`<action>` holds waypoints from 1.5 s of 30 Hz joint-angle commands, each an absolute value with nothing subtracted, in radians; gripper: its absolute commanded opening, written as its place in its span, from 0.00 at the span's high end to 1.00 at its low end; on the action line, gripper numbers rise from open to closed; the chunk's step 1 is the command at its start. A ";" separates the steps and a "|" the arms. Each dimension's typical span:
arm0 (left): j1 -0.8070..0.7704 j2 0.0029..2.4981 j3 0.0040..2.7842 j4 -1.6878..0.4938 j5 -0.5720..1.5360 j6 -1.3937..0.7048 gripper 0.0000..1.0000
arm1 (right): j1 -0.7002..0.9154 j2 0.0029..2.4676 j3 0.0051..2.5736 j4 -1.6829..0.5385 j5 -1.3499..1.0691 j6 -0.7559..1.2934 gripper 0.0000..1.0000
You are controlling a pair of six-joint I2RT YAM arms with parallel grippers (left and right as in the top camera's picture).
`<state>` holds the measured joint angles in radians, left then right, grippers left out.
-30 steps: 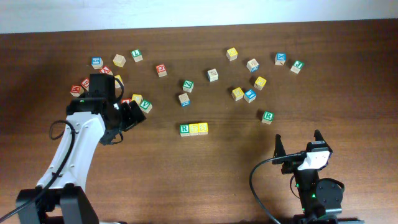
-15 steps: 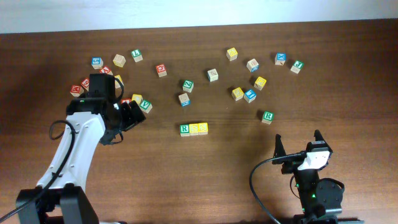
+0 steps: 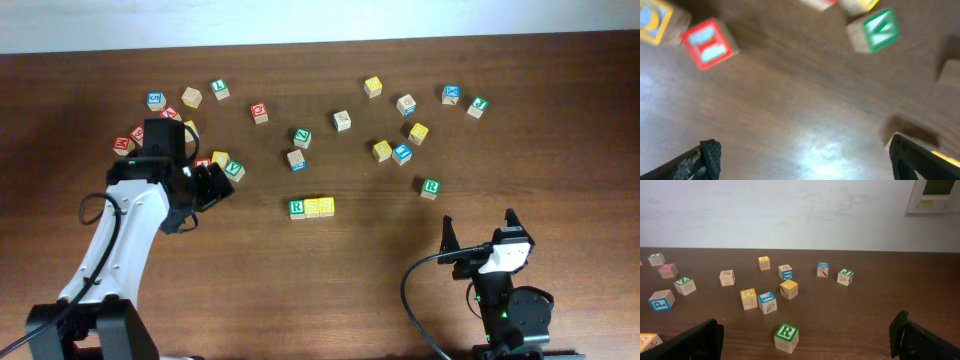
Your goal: Spell out RSS
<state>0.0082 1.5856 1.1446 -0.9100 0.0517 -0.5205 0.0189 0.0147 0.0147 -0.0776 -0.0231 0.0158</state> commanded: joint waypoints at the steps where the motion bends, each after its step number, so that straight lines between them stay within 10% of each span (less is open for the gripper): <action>1: 0.012 1.582 1.156 -0.941 0.001 -0.519 0.01 | 0.012 0.003 0.006 -0.079 -0.011 0.015 0.02; 45: -0.044 0.741 1.036 -1.067 -0.041 0.020 0.01 | 0.012 0.003 0.006 -0.079 -0.011 0.015 0.02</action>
<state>-0.0422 0.8444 1.1030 -1.0924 -0.0345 -0.0017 0.0189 0.0147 0.0147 -0.0776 -0.0235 0.0154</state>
